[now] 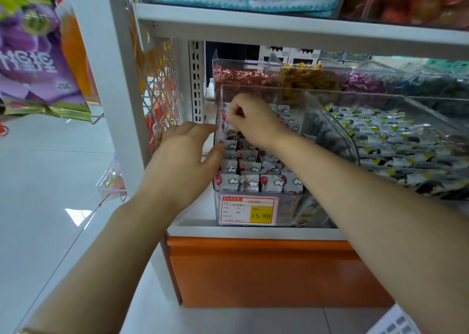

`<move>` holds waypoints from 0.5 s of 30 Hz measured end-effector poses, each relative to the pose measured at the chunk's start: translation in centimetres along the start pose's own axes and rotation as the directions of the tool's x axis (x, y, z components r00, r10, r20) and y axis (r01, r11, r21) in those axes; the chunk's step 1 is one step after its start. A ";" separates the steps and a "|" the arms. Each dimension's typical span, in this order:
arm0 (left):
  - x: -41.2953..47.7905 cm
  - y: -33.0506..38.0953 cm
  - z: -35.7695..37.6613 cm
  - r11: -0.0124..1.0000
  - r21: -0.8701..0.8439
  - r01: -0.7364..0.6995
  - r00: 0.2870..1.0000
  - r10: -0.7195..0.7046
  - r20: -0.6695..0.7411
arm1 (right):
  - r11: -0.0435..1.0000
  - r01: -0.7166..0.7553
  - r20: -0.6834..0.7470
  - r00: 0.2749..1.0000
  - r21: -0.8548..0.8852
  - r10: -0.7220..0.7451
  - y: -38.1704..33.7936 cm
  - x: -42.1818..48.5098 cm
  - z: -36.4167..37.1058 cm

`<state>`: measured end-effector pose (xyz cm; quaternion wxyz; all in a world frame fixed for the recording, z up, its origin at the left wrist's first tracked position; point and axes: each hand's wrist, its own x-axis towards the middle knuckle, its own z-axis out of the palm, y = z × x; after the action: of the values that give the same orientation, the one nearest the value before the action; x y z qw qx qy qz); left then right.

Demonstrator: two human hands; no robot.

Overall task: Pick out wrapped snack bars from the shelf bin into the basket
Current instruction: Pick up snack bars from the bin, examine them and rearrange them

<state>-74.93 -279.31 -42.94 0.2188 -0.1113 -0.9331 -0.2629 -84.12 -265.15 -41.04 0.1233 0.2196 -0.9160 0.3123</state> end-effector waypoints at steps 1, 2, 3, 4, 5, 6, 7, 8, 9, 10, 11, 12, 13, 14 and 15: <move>0.0 0.0 0.0 1.000 0.001 0.000 1.000 0.000 0.001 | 0.999 -0.022 0.055 0.998 -0.025 0.023 0.1 0.2 0.0; 0.0 0.0 0.0 1.000 0.001 0.000 1.000 0.000 0.000 | 0.999 -0.037 0.124 0.991 -0.038 0.041 0.2 0.3 0.0; 0.0 0.0 0.0 1.000 -0.002 0.002 1.000 -0.002 -0.001 | 0.998 -0.041 0.187 0.981 -0.055 0.051 0.2 0.4 0.0; 0.1 0.0 0.0 1.000 -0.005 0.005 1.000 -0.005 -0.001 | 0.996 -0.036 0.224 0.973 -0.086 0.055 0.3 0.5 0.0; 0.1 0.1 0.0 1.000 -0.009 0.006 1.000 -0.006 -0.002 | 0.992 -0.023 0.230 0.972 -0.121 0.050 0.3 0.6 0.0; 0.1 0.1 0.1 1.000 -0.013 0.006 1.000 -0.007 -0.004 | 0.989 0.003 0.204 0.979 -0.145 0.027 0.3 0.7 0.1; 0.1 0.1 0.1 1.000 -0.018 0.008 1.000 -0.008 -0.006 | 0.988 0.033 0.150 0.989 -0.148 -0.011 0.3 0.8 0.1; 0.1 0.2 0.1 1.000 -0.020 0.011 1.000 -0.011 -0.008 | 0.990 0.058 0.076 0.996 -0.129 -0.048 0.2 0.9 0.2; 0.1 0.2 0.1 1.000 -0.020 0.013 1.000 -0.013 -0.009 | 0.993 0.072 -0.004 0.997 -0.094 -0.073 0.1 1.0 0.2; 0.1 0.2 0.1 1.000 -0.020 0.015 1.000 -0.015 -0.010 | 0.995 0.080 -0.071 0.994 -0.060 -0.084 0.0 1.1 0.2; 0.1 0.2 0.1 1.000 -0.021 0.015 1.000 -0.015 -0.010 | 0.996 0.084 -0.114 0.990 -0.036 -0.088 -0.1 1.1 0.1; 0.1 0.2 0.1 1.000 -0.022 0.014 1.000 -0.015 -0.011 | 0.996 0.089 -0.143 0.986 -0.016 -0.091 -0.1 1.1 0.1; 0.1 0.2 0.1 1.000 -0.024 0.013 1.000 -0.013 -0.011 | 0.996 0.093 -0.173 0.981 0.010 -0.090 -0.2 1.0 0.1; 0.1 0.2 0.1 1.000 -0.026 0.011 1.000 -0.011 -0.011 | 0.994 0.098 -0.218 0.972 0.046 -0.085 -0.3 0.9 0.0; 0.1 0.1 0.1 1.000 -0.027 0.010 1.000 -0.010 -0.012 | 0.991 0.101 -0.283 0.957 0.091 -0.072 -0.4 0.7 -0.2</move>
<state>-75.07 -279.11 -42.91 0.2219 -0.1081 -0.9285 -0.2774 -84.57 -265.57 -40.41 0.2529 0.2195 -0.8614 0.3819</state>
